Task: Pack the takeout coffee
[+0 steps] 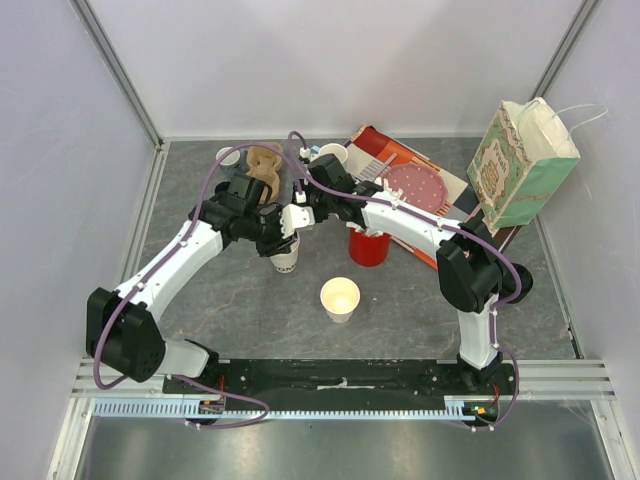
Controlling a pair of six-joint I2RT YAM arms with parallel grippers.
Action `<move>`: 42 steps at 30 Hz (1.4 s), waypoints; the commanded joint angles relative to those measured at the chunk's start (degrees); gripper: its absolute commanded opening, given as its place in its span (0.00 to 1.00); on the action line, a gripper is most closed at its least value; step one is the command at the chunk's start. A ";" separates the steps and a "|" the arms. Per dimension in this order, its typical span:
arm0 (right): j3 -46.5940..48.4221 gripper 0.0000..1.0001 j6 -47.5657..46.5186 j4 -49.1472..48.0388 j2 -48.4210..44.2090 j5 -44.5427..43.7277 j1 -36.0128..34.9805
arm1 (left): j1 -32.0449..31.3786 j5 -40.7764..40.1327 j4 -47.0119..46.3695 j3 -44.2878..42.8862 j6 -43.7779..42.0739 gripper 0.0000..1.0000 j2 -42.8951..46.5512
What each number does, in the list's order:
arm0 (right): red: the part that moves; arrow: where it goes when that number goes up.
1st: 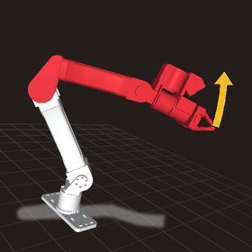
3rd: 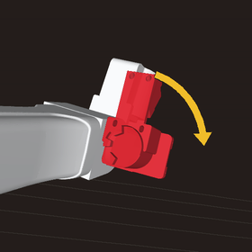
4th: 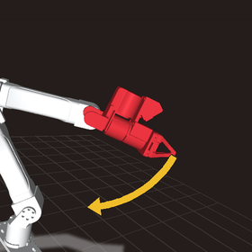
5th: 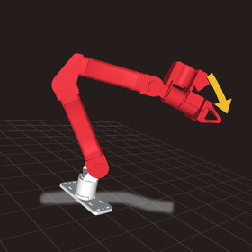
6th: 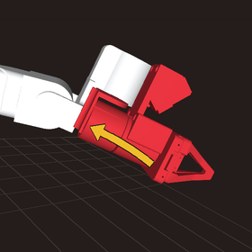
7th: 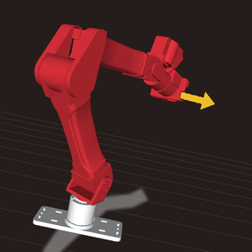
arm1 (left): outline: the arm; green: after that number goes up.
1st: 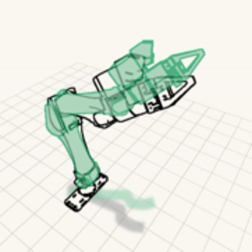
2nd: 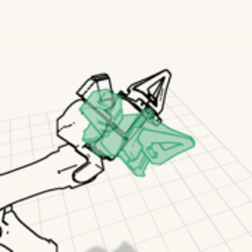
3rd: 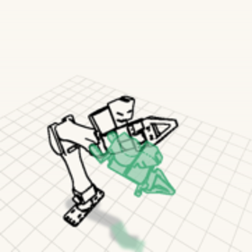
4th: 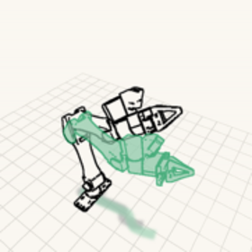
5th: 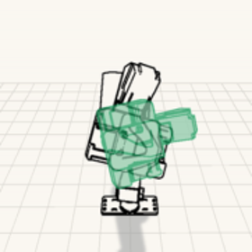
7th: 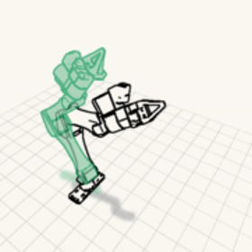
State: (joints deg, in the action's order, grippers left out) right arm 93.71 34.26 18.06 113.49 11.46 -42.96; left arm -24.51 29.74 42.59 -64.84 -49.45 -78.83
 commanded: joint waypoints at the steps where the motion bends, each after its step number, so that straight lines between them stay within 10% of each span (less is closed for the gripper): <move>1: 1.83 0.33 -0.42 -1.28 -0.99 1.28 -0.19 | -0.01 -1.70 -2.42 -0.29 -1.61 0.36 -0.54; 13: 1.21 0.33 -0.86 -1.37 -2.40 0.75 -0.19 | -0.01 -0.29 0.74 -0.29 -1.88 0.02 -1.94; 22: 1.21 0.61 3.87 0.83 -7.14 -6.63 1.12 | 0.52 -10.83 -11.47 3.49 12.53 0.02 3.06; 42: -6.36 0.45 12.24 -9.89 -5.92 1.89 -0.46 | 5.44 -8.82 -18.24 5.16 27.83 0.02 4.30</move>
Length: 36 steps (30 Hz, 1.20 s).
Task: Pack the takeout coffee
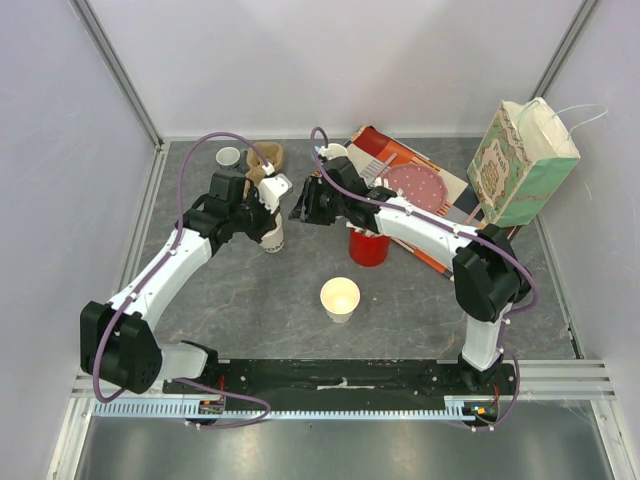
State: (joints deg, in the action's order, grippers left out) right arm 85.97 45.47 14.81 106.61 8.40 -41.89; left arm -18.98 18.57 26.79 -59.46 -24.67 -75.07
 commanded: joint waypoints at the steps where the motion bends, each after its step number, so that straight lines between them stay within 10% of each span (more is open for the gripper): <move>1: 1.82 0.45 0.85 -6.81 1.32 4.96 -2.14 | -0.09 2.35 -2.35 -0.30 3.04 0.02 0.45; 36: -1.07 0.39 3.92 -5.76 5.63 -3.92 -3.37 | -0.53 6.22 -4.46 -1.80 1.90 0.02 3.78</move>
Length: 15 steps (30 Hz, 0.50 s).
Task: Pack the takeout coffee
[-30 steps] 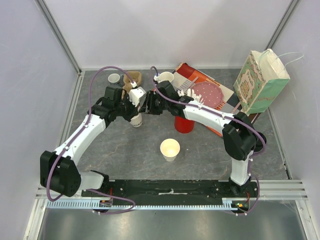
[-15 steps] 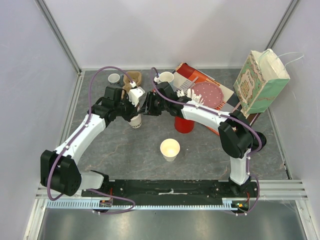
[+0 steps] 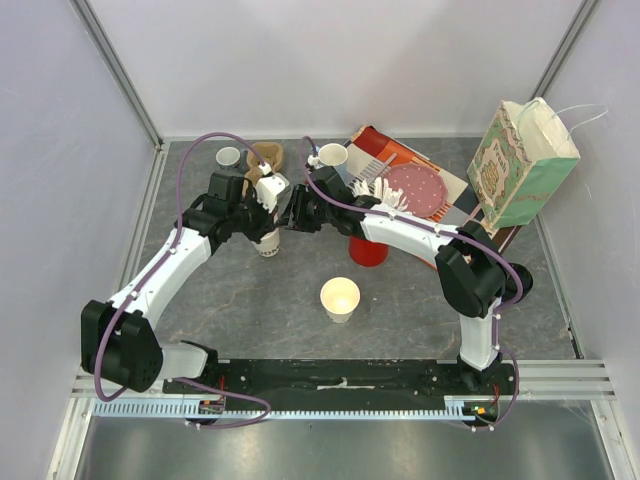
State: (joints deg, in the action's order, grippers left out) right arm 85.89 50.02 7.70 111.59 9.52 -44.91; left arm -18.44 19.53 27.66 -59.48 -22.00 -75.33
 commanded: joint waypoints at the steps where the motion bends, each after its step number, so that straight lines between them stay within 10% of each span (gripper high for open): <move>1: -0.98 0.39 -0.71 1.35 0.56 -5.47 -0.36 | -1.08 5.17 -5.25 -1.95 -0.85 0.02 4.14; 15: -0.11 0.39 -2.73 4.16 -0.58 -8.02 -0.45 | -1.16 3.15 -5.59 -2.31 -4.45 0.02 4.58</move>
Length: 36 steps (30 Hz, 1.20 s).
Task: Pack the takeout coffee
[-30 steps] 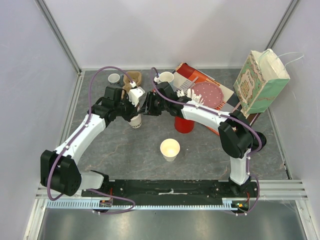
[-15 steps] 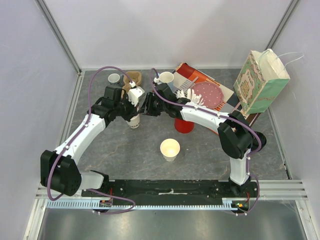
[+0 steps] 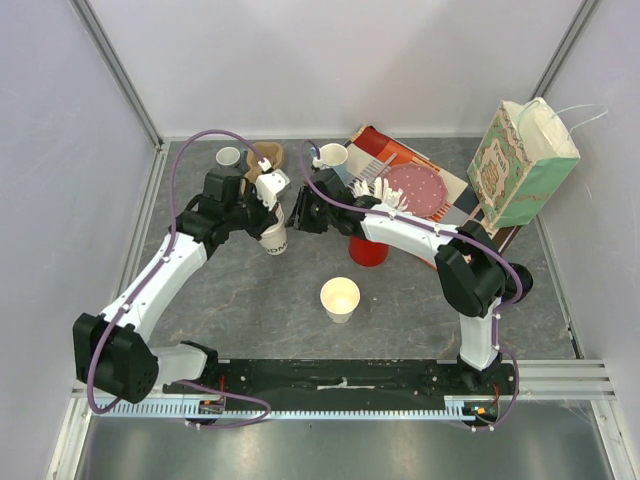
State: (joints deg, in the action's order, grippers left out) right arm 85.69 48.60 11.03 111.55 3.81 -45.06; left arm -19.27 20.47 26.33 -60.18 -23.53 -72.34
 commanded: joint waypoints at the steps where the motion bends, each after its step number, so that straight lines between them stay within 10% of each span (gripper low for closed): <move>1: 0.09 0.39 -1.49 0.93 -0.72 -2.41 -0.29 | -0.33 1.60 -4.70 -0.30 -4.06 0.02 1.41; 36: -2.46 0.43 4.67 -8.66 0.16 4.37 -1.08 | 0.11 4.67 -11.91 2.09 1.29 0.02 0.09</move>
State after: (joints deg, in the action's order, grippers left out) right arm 82.17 53.43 2.92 109.84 10.07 -44.51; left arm -18.52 20.49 22.41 -56.07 -25.87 -72.60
